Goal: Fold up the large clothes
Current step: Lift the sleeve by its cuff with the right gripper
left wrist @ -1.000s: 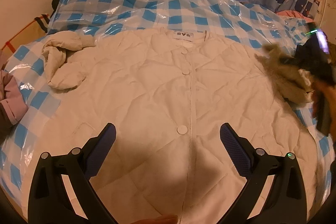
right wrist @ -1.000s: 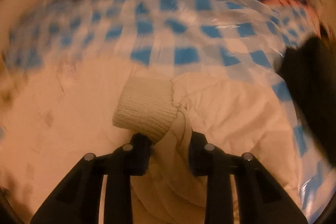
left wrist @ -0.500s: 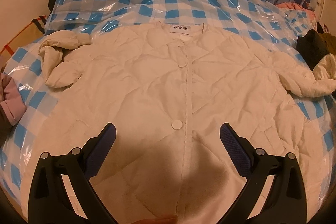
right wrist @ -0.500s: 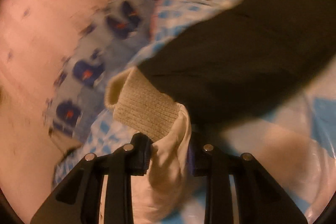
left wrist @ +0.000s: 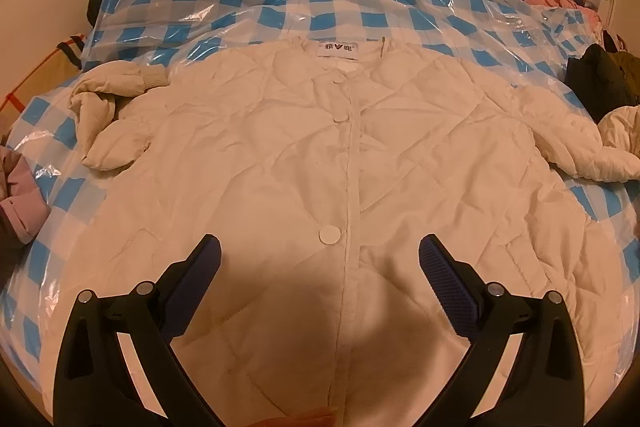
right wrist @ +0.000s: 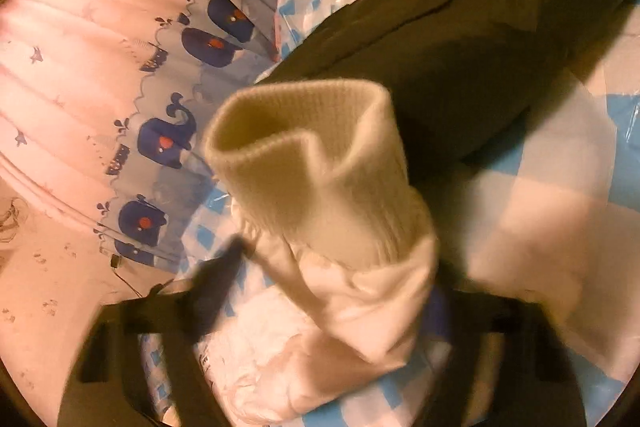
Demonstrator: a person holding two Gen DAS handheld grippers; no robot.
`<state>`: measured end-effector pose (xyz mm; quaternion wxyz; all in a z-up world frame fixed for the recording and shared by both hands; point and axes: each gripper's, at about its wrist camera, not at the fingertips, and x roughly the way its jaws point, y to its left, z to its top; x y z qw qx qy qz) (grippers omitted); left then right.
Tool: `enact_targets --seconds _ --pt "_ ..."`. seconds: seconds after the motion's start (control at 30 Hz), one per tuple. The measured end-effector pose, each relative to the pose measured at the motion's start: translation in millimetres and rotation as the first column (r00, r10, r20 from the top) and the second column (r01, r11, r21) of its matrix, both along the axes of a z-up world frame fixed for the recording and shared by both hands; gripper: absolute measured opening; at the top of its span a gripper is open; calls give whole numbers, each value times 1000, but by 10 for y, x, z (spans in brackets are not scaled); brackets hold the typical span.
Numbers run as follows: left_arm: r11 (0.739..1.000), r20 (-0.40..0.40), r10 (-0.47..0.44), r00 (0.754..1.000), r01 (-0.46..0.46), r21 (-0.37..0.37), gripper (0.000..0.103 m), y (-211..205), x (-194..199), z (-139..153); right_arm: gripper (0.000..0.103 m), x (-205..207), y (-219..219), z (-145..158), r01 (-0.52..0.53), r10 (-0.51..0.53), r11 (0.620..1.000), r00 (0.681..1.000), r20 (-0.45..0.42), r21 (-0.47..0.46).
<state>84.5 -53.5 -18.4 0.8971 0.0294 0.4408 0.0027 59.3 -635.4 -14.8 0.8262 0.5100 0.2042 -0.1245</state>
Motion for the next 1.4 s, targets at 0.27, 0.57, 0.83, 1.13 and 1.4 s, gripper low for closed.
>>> enact_targets --seconds 0.27,0.57,0.83,1.13,1.4 --pt "1000 19 15 1000 -14 -21 96 65 -13 73 14 -320 -65 336 35 -24 998 983 179 -55" --pt "1000 12 10 1000 -10 -16 96 65 -6 58 69 -445 -166 -79 130 -131 989 991 25 65" --pt "1000 11 9 1000 -9 -12 96 55 -3 41 16 -293 -120 147 9 -6 1000 992 123 -25" --pt "999 -1 31 1000 -31 -39 95 221 20 50 16 -288 -199 38 77 -82 995 993 88 63" --pt "993 8 67 998 -66 -97 95 590 36 152 16 105 439 882 -6 11 1000 972 234 -21"
